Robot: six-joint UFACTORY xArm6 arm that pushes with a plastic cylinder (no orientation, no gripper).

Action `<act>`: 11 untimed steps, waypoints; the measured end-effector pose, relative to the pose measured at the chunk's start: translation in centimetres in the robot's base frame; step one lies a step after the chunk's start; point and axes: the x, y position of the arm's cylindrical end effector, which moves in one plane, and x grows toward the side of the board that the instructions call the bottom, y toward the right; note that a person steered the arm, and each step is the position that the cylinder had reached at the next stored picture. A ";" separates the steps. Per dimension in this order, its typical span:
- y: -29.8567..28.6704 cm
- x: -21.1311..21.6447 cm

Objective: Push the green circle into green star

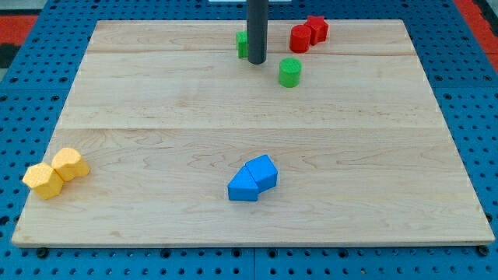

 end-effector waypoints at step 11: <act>-1.8 6.1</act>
